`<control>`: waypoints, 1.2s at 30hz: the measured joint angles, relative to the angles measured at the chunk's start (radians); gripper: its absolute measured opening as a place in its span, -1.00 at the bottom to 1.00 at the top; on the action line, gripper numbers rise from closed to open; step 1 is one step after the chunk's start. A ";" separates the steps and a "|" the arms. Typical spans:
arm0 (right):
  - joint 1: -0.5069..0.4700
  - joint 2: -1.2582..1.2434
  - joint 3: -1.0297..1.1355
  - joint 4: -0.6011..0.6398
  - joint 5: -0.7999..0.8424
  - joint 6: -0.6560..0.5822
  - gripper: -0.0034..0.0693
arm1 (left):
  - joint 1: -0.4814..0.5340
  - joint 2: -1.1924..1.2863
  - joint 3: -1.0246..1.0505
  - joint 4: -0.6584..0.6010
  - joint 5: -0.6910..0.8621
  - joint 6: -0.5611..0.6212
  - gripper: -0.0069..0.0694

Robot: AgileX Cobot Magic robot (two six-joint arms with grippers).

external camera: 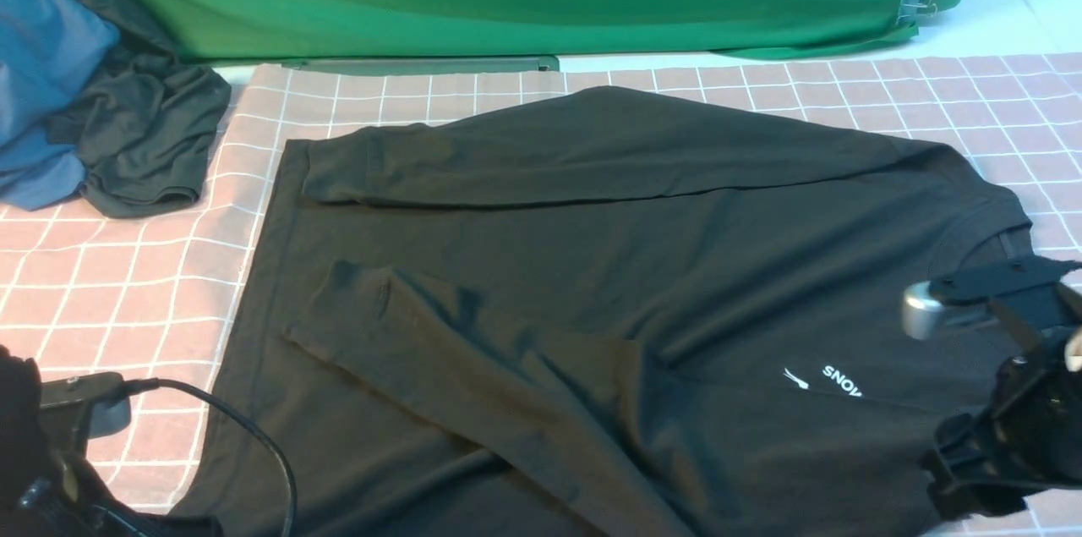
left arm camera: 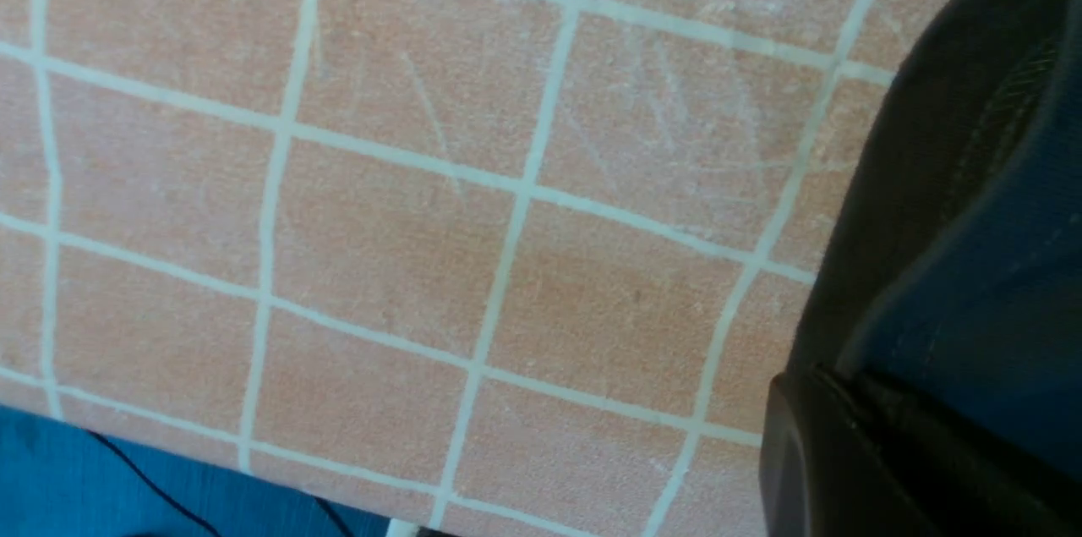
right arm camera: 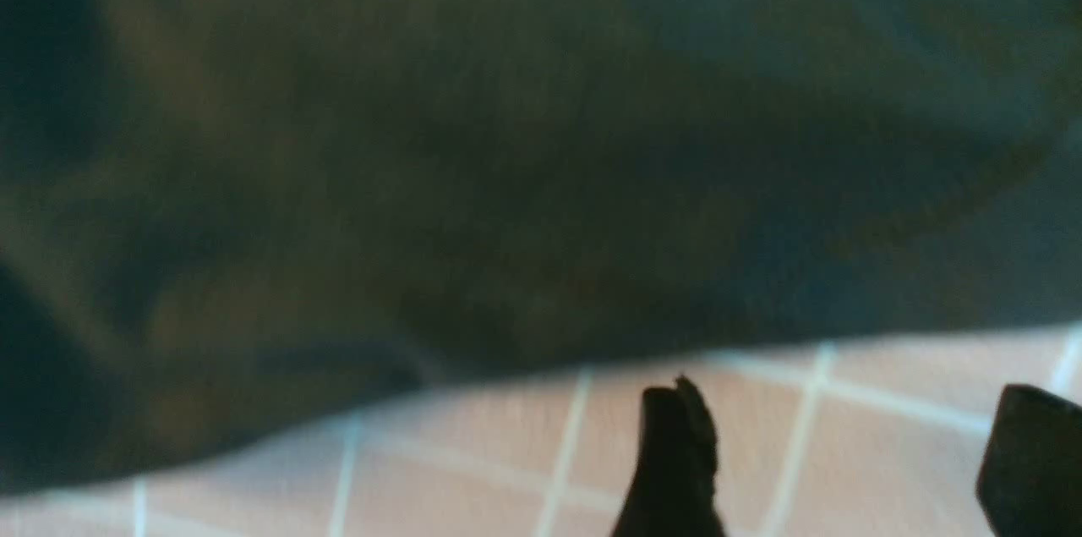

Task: Fold a long-sleeved shirt over a pink coffee tablecloth.
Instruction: 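Grab the top left corner of the dark shirt with the left gripper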

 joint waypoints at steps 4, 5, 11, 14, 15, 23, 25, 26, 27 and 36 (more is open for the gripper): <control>0.000 0.088 0.000 0.012 -0.062 0.000 0.49 | 0.000 0.000 0.000 -0.006 -0.006 0.011 -0.74; 0.000 0.129 0.000 0.013 -0.093 0.000 0.50 | 0.000 0.000 0.000 -0.007 -0.006 0.013 -0.74; -0.001 0.179 -0.002 0.003 -0.122 0.007 0.16 | 0.000 0.000 0.000 -0.010 -0.009 0.014 -0.74; -0.002 0.180 -0.002 0.004 -0.141 0.000 -0.26 | 0.000 0.000 0.000 -0.011 -0.018 0.019 -0.74; -0.002 0.180 -0.002 0.005 -0.145 -0.006 -0.53 | 0.000 0.000 0.000 -0.014 -0.023 0.019 -0.74; -0.005 0.171 -0.002 0.014 -0.118 -0.058 -0.74 | 0.000 0.000 0.000 -0.008 -0.026 0.019 -0.74; -0.006 0.140 -0.001 0.010 -0.069 -0.068 -0.74 | 0.000 0.000 0.000 0.010 -0.019 0.019 -0.74; -0.006 0.118 -0.001 0.006 -0.048 -0.073 -0.74 | 0.000 0.000 0.000 0.017 -0.015 0.019 -0.74; -0.006 0.093 -0.001 0.001 -0.027 -0.076 -0.75 | 0.000 0.000 0.000 0.023 -0.011 0.019 -0.74; -0.026 -0.026 -0.001 -0.060 0.142 -0.080 -0.74 | 0.000 0.000 0.000 0.032 0.013 0.017 -0.74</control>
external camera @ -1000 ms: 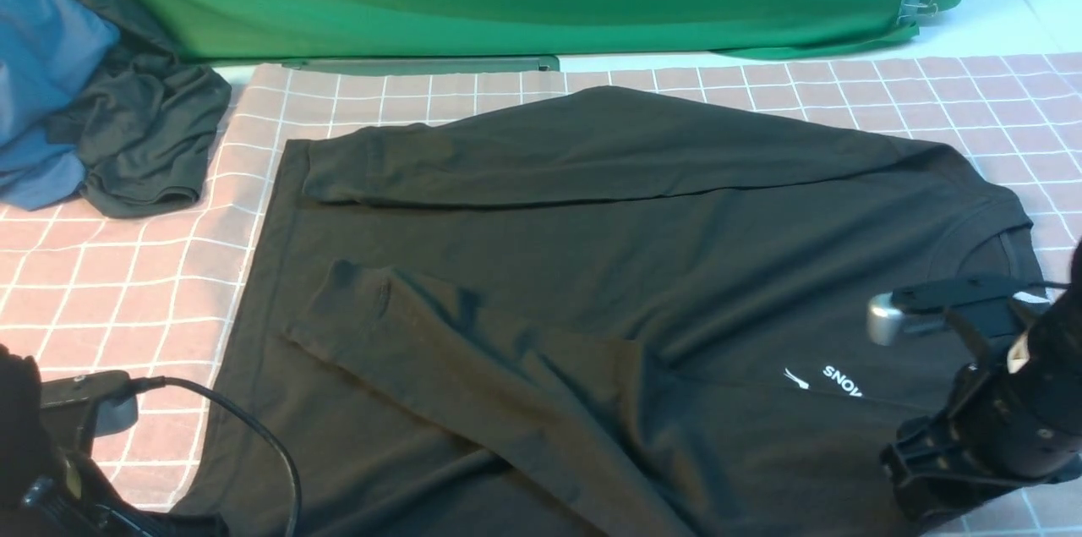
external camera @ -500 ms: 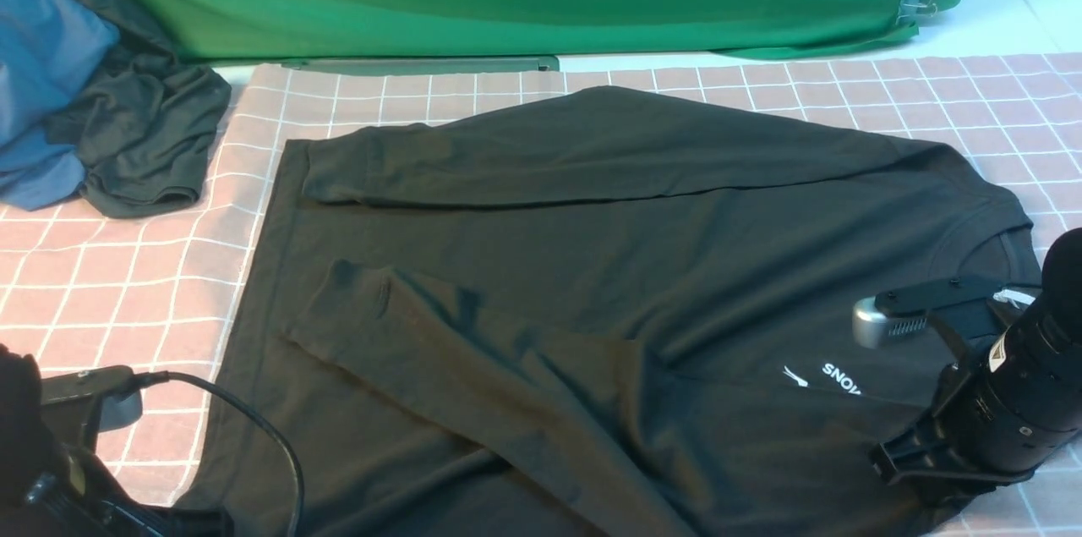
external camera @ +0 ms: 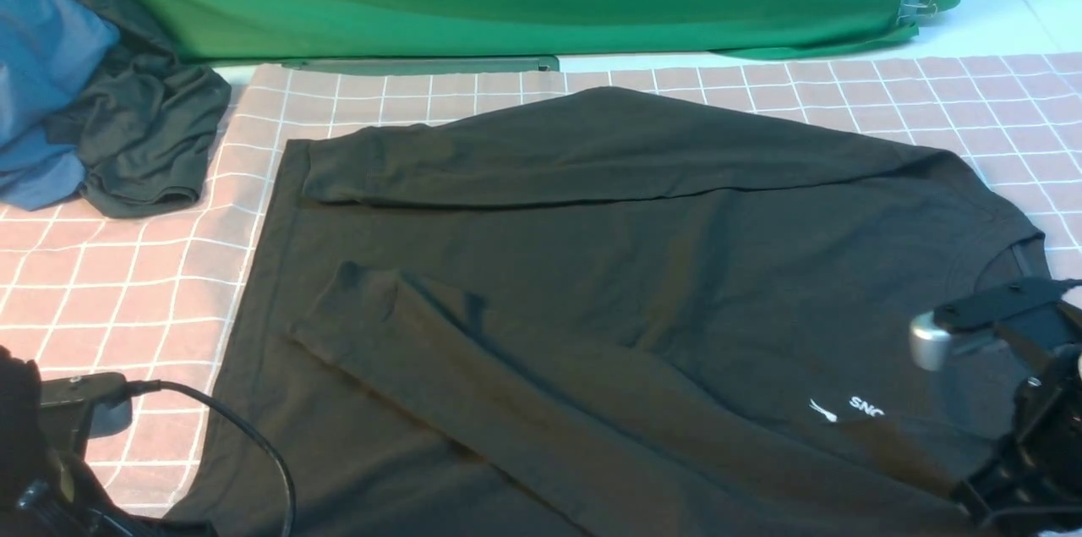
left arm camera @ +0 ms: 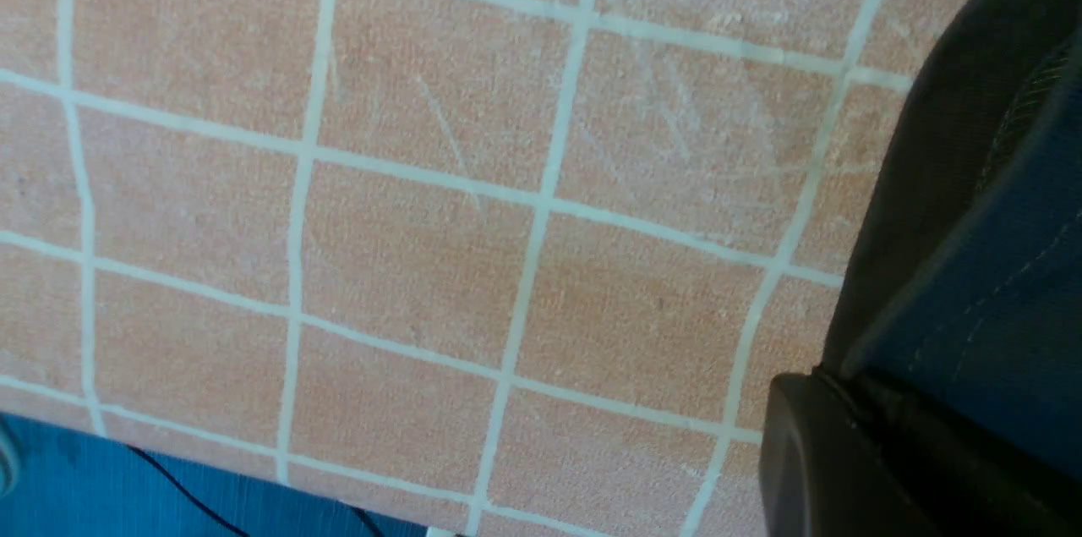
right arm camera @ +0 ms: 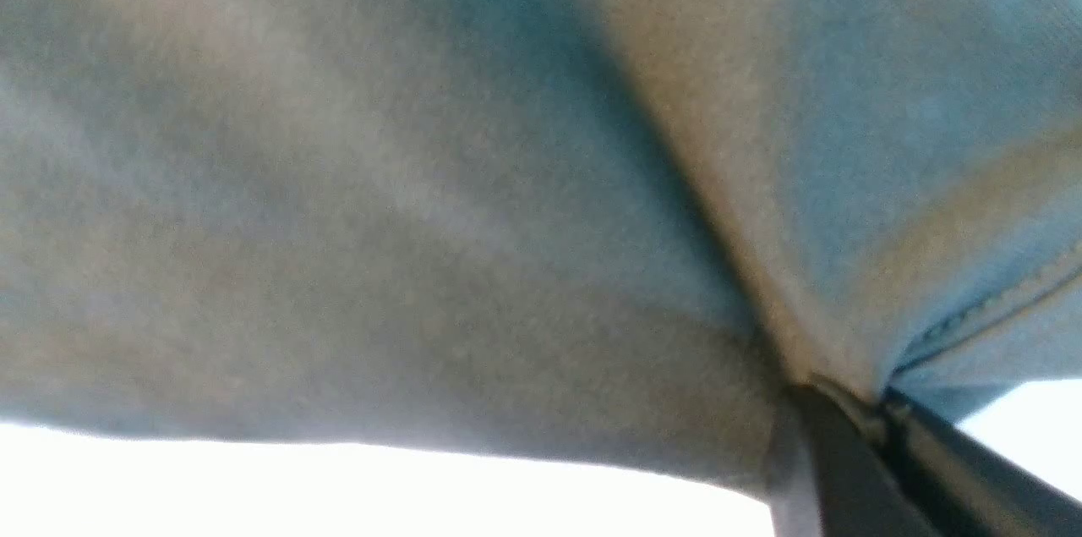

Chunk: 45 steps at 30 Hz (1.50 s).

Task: Fold a long-sleeved shirt over a pink coffee tablecloth.
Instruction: 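Grab the top left corner of the dark shirt with the left gripper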

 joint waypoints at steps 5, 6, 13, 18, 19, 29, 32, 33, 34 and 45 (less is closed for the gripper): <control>-0.004 -0.013 0.000 -0.012 0.070 -0.015 -0.75 | 0.000 0.000 0.000 -0.005 0.004 0.003 -0.74; -0.004 -0.013 0.000 -0.012 0.072 -0.028 -0.75 | 0.000 0.000 0.000 -0.011 0.004 0.013 -0.74; -0.005 -0.013 0.000 -0.025 0.066 -0.053 -0.55 | 0.000 0.000 0.000 -0.038 0.007 0.060 -0.72; -0.005 -0.013 0.000 -0.035 0.071 -0.053 -0.03 | 0.000 0.000 -0.023 -0.016 0.065 0.055 -0.37; -0.005 -0.013 0.000 -0.035 0.071 -0.053 0.04 | 0.000 0.000 -0.035 -0.002 0.083 0.047 -0.29; -0.005 -0.028 -0.002 -0.028 0.078 -0.033 -0.37 | 0.000 0.062 -0.357 0.043 -0.034 -0.139 0.03; -0.005 -0.069 -0.002 -0.011 0.072 -0.050 -0.72 | 0.014 0.173 -0.495 0.007 -0.042 -0.133 -0.21; -0.005 -0.097 -0.003 -0.009 0.066 -0.052 -0.79 | 0.026 0.235 -0.570 -0.010 -0.047 -0.118 -0.34; -0.005 -0.121 -0.003 -0.007 0.062 -0.052 -0.80 | 0.037 0.290 -0.623 -0.026 -0.050 -0.110 -0.46; -0.005 -0.355 -0.003 0.021 0.031 -0.048 -0.81 | 0.107 0.759 -1.050 -0.026 -0.081 -0.079 -0.71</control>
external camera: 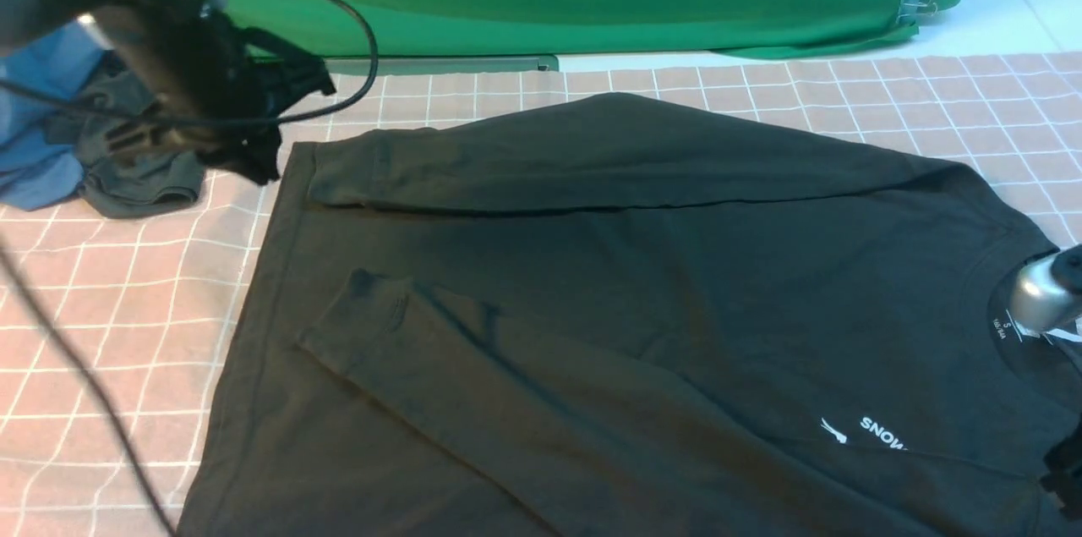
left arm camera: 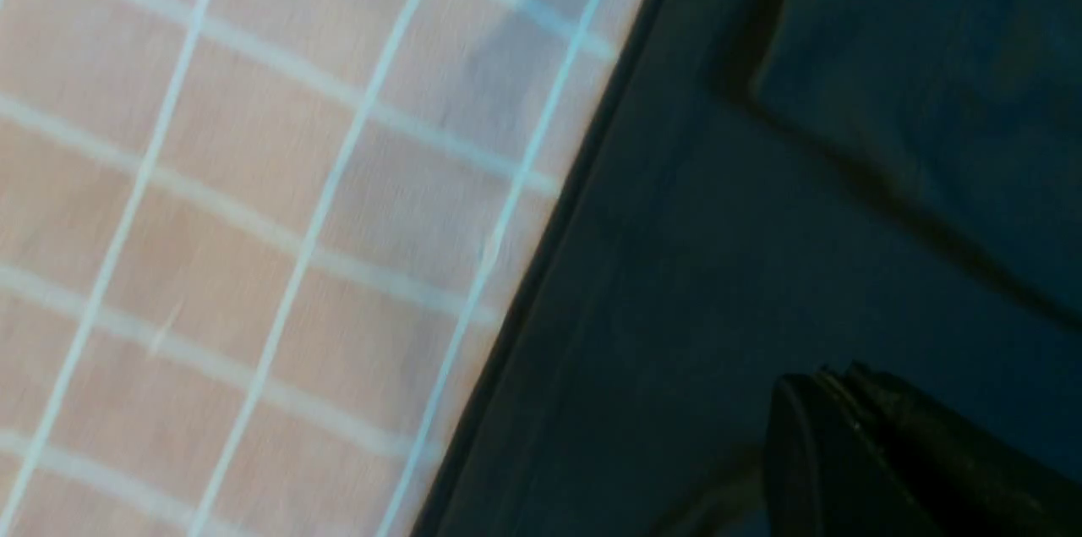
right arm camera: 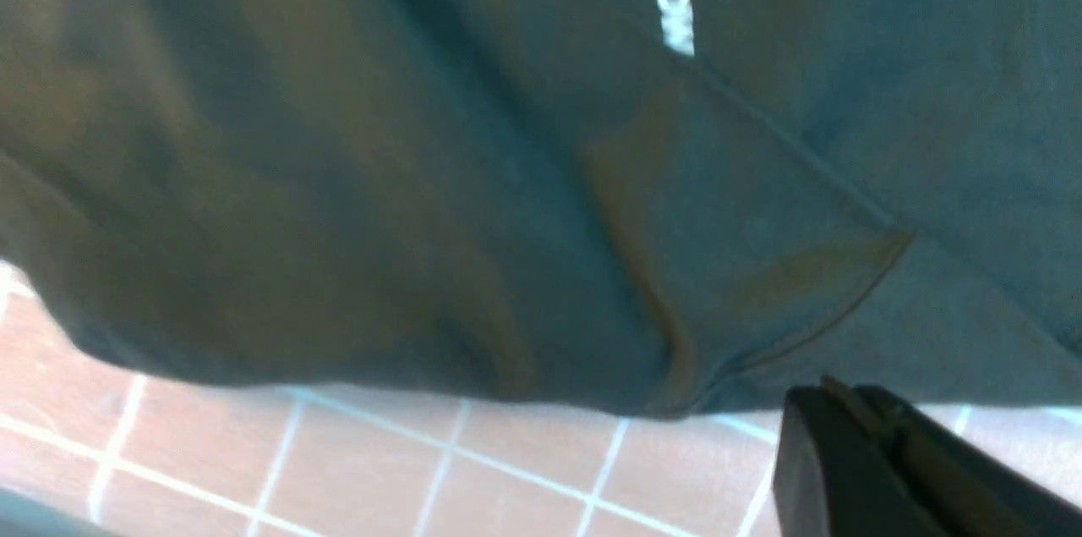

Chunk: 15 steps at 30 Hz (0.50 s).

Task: Fold a long-sleeved shirt over a pink coffee tablecloth.
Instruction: 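Grab the top left corner of the dark shirt with the left gripper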

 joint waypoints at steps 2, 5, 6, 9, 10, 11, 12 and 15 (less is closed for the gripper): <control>0.000 -0.014 0.000 0.017 -0.003 0.000 -0.81 | 0.007 0.074 -0.066 0.000 -0.010 0.000 -0.58; 0.000 -0.016 0.000 0.023 -0.003 0.004 -0.81 | 0.013 0.152 -0.128 -0.006 -0.026 0.006 -0.37; 0.000 -0.016 0.000 0.023 -0.004 0.003 -0.81 | 0.013 0.168 -0.138 -0.006 -0.031 0.013 -0.31; 0.000 -0.016 0.000 0.025 -0.008 0.003 -0.81 | 0.013 0.245 -0.171 -0.008 -0.086 0.035 0.05; 0.000 -0.016 0.000 0.025 -0.009 0.003 -0.81 | 0.013 0.257 -0.173 -0.008 -0.100 0.039 0.12; 0.000 -0.016 0.000 0.025 -0.010 0.003 -0.81 | 0.013 0.270 -0.174 -0.008 -0.116 0.042 0.19; 0.000 -0.016 0.000 0.025 -0.012 0.004 -0.81 | 0.013 0.282 -0.176 -0.008 -0.129 0.045 0.26; 0.000 -0.016 0.000 0.025 -0.018 0.004 -0.81 | 0.013 0.309 -0.177 -0.008 -0.149 0.048 0.36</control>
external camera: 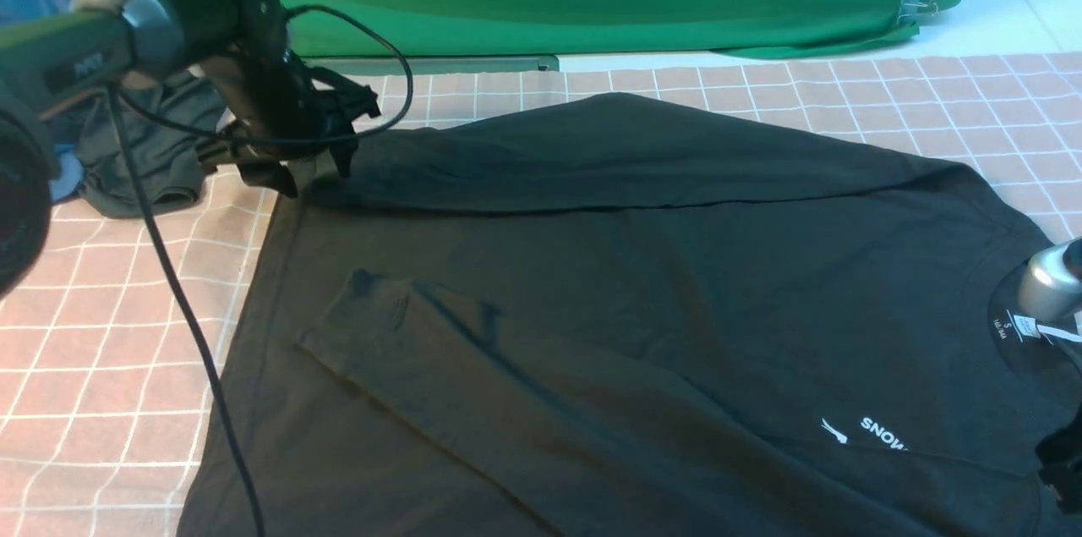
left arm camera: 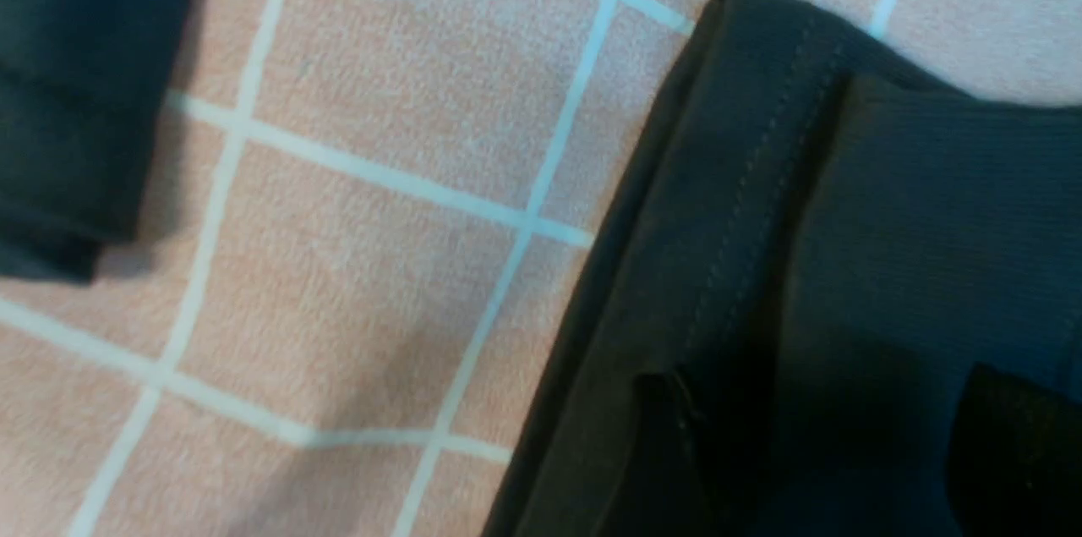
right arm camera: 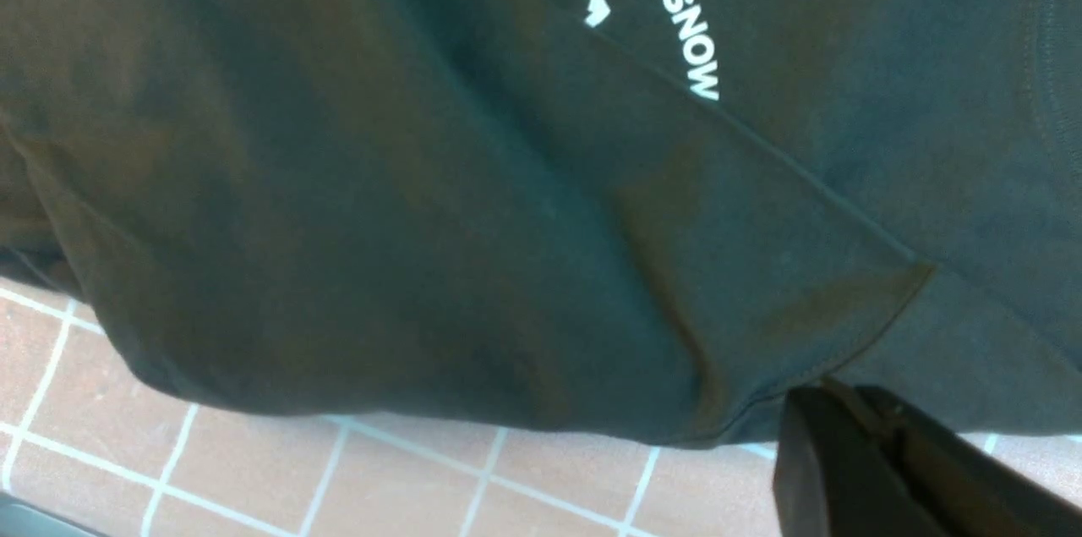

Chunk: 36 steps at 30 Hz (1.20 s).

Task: Fold a long-sleeved shirt over a pink coffee tablecloth.
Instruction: 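Grab the top left corner of the dark shirt with the left gripper, then fold the left side of the dark shirt inward over its body with the left gripper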

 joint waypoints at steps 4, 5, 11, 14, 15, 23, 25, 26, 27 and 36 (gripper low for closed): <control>0.000 0.000 0.000 0.000 -0.008 0.000 -0.81 | 0.000 0.015 -0.001 -0.001 -0.004 0.008 0.22; 0.000 0.000 0.000 0.000 -0.010 0.001 -0.81 | 0.000 0.017 -0.001 -0.003 -0.005 0.022 0.13; 0.000 0.000 0.000 0.002 -0.020 0.001 -0.81 | 0.000 0.020 -0.006 -0.023 -0.004 0.103 -0.69; 0.000 0.000 0.000 0.002 -0.020 0.001 -0.81 | 0.000 0.000 -0.006 -0.024 0.034 0.109 -0.74; 0.000 0.000 0.000 0.002 -0.020 0.001 -0.81 | 0.000 -0.018 -0.006 -0.026 0.061 0.111 -0.74; 0.000 0.000 0.000 0.002 -0.060 0.001 -0.81 | 0.000 -0.228 -0.007 -0.043 0.204 0.133 -0.74; 0.000 0.000 0.000 0.002 -0.065 0.001 -0.81 | 0.000 -0.263 -0.007 -0.049 0.255 0.133 -0.74; 0.000 0.000 0.000 0.002 -0.066 0.001 -0.81 | 0.000 -0.282 -0.007 -0.053 0.284 0.133 -0.74; 0.000 0.000 0.000 0.002 -0.067 0.001 -0.81 | 0.000 -0.295 -0.007 -0.057 0.305 0.134 -0.74; 0.000 0.000 0.000 0.003 -0.073 0.001 -0.81 | 0.000 -0.432 0.088 -0.103 0.378 0.128 -0.74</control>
